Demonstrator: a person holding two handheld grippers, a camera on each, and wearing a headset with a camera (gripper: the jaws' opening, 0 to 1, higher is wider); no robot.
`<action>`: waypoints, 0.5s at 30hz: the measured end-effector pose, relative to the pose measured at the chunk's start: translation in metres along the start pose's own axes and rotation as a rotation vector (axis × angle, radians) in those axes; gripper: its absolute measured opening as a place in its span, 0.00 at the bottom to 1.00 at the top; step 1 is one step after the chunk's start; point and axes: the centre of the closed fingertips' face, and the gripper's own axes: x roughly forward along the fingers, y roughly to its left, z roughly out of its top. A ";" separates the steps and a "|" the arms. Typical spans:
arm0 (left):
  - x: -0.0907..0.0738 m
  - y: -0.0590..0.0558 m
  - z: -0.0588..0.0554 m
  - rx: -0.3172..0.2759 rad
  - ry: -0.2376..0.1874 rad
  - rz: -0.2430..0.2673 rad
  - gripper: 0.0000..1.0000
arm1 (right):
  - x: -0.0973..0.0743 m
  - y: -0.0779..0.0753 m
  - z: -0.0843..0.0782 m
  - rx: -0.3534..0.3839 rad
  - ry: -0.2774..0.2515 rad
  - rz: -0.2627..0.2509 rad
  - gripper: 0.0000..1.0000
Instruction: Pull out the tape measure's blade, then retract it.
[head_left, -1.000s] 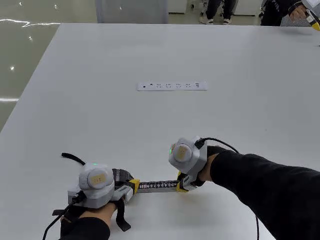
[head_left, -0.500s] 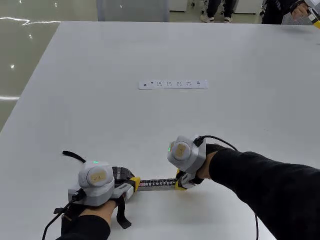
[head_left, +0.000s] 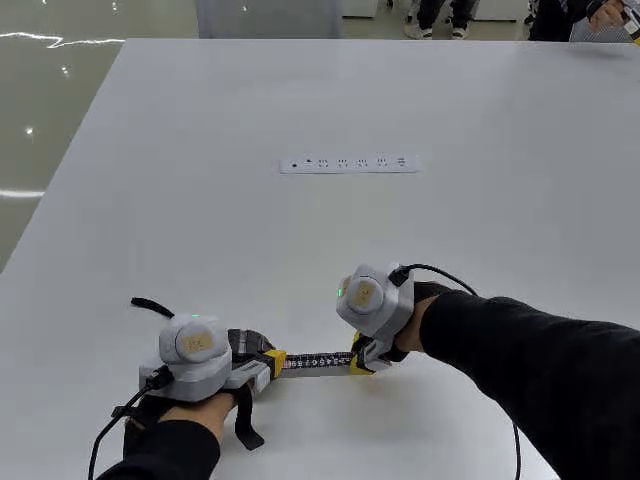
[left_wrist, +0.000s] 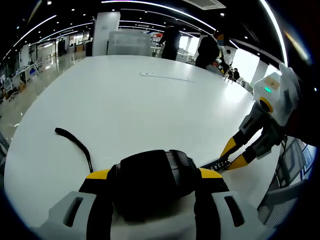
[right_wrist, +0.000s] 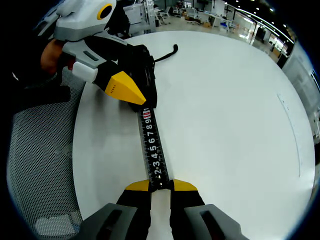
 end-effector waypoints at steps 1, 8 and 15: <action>0.000 0.000 0.000 0.001 0.000 0.000 0.61 | 0.000 0.000 0.000 0.000 0.000 0.000 0.10; 0.000 0.000 0.000 0.007 0.005 -0.001 0.61 | 0.002 0.000 0.003 0.002 -0.004 -0.001 0.10; 0.001 0.000 0.000 0.006 0.007 -0.003 0.61 | 0.003 0.001 0.007 0.007 -0.008 0.002 0.10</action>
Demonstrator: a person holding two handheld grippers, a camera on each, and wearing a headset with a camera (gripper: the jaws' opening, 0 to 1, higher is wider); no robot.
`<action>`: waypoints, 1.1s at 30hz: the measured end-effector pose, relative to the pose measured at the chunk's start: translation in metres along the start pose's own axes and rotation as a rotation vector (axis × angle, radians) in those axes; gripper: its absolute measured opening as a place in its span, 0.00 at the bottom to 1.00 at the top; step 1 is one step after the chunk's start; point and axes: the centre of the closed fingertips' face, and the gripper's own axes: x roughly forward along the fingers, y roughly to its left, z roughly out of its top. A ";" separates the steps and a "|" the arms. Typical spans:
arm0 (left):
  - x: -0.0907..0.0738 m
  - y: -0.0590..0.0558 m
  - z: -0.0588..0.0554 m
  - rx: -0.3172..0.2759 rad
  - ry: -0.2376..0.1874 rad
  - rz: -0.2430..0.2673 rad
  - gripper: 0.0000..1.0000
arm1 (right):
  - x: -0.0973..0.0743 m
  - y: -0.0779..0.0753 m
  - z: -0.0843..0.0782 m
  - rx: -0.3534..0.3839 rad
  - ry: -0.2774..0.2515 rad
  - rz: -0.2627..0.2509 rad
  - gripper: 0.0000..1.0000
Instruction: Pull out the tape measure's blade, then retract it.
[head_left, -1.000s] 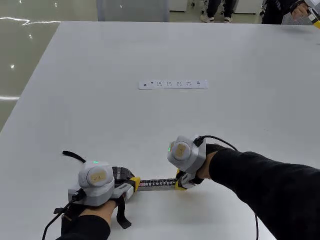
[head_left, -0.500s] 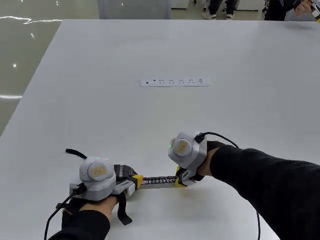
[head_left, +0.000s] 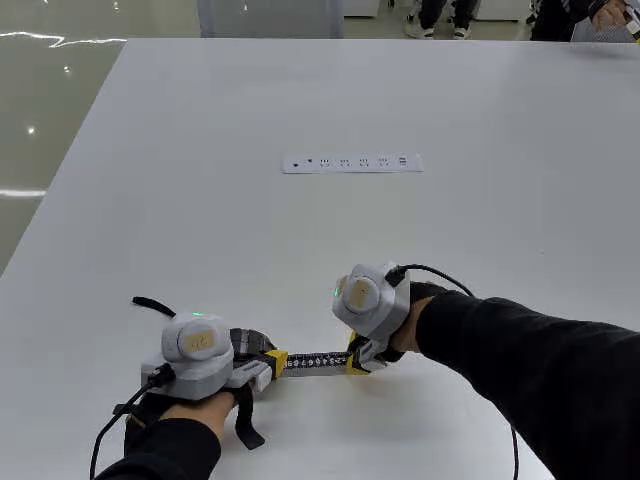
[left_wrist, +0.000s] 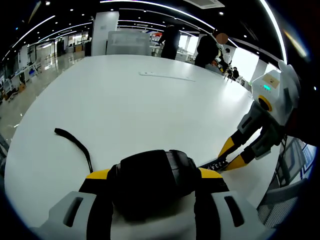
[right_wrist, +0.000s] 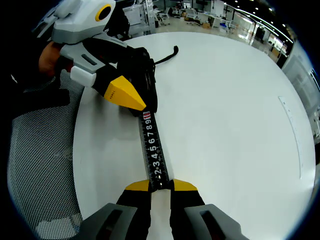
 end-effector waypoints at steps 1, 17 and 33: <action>0.000 0.000 0.000 0.000 0.000 0.000 0.61 | 0.000 0.000 0.001 0.000 -0.001 0.000 0.10; -0.001 0.000 0.000 -0.004 0.005 -0.003 0.61 | 0.003 0.001 0.006 0.004 -0.005 0.003 0.10; -0.001 0.000 0.000 0.001 0.009 -0.006 0.61 | 0.005 0.003 0.014 -0.011 -0.004 0.009 0.10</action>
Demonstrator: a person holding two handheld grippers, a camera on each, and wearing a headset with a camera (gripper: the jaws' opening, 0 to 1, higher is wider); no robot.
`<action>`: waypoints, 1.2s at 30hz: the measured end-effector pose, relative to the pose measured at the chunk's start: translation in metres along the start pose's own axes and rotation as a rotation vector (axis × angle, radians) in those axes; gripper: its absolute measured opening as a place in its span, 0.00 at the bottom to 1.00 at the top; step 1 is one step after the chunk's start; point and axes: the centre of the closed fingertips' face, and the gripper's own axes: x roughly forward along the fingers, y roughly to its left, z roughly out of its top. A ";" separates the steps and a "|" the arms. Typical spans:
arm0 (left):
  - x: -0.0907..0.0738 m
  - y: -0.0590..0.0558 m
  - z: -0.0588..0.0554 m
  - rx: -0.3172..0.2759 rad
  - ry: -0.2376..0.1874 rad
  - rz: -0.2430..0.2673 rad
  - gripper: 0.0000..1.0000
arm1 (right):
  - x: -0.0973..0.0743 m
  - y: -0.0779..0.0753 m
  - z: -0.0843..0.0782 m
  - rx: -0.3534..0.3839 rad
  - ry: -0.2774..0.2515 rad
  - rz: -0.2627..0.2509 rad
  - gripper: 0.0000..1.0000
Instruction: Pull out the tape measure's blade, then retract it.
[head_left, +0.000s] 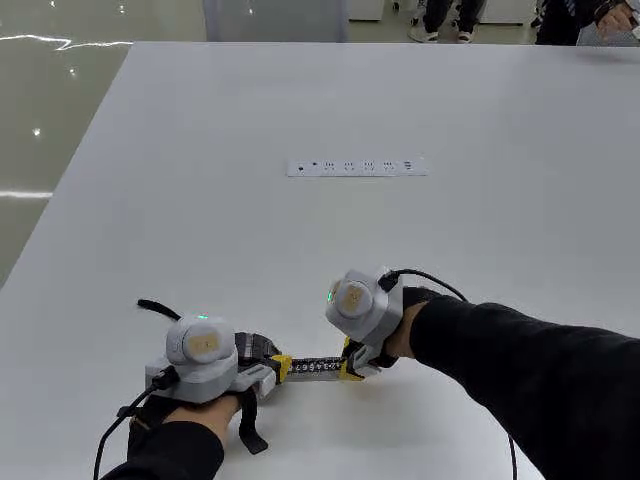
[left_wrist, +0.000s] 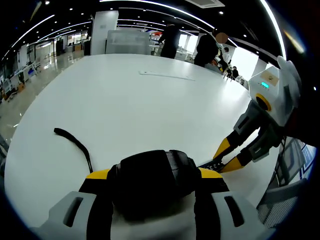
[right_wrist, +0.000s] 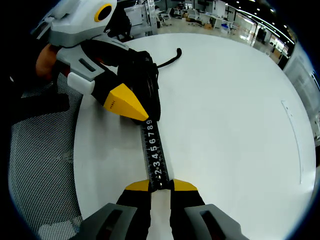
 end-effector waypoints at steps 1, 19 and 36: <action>0.000 0.000 0.000 0.000 0.000 0.000 0.61 | 0.001 0.001 0.002 -0.001 -0.003 0.001 0.10; 0.000 0.000 0.000 -0.004 0.004 -0.004 0.61 | 0.008 0.003 0.016 -0.025 -0.018 0.009 0.10; -0.001 0.001 0.000 -0.013 0.005 -0.007 0.61 | 0.012 0.003 0.025 -0.026 -0.031 0.011 0.10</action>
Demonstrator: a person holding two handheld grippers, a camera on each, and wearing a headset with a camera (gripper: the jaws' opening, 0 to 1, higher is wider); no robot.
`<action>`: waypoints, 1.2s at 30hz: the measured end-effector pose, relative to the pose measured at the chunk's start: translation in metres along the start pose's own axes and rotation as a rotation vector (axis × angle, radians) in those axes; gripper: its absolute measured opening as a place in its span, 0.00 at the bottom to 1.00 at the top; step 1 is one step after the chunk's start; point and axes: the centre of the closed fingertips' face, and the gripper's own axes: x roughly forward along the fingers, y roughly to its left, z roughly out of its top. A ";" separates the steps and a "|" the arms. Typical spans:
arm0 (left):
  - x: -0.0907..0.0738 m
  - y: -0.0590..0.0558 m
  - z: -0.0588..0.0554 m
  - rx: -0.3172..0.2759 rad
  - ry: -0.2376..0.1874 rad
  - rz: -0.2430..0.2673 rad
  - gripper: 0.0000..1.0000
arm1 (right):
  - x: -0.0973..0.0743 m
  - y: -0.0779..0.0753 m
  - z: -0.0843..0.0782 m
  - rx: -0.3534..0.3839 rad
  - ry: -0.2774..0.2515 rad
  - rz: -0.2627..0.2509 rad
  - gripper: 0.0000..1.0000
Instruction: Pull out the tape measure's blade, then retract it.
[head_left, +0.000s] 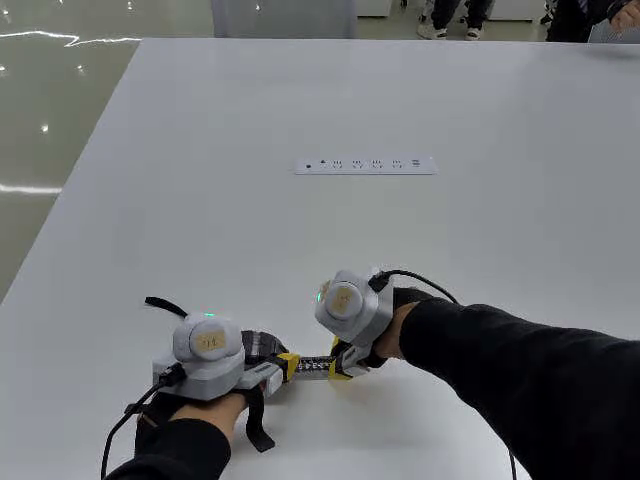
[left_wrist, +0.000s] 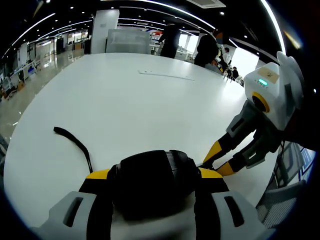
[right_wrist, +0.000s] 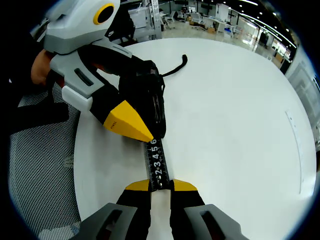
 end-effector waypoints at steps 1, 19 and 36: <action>0.000 0.000 0.000 -0.001 0.000 -0.001 0.61 | 0.000 0.000 0.000 0.000 -0.001 0.000 0.10; -0.001 0.000 0.000 -0.015 -0.003 -0.011 0.61 | 0.002 0.001 0.006 -0.002 -0.015 0.000 0.10; -0.001 0.000 0.001 -0.024 -0.003 -0.016 0.61 | 0.005 0.003 0.013 0.005 -0.032 0.004 0.09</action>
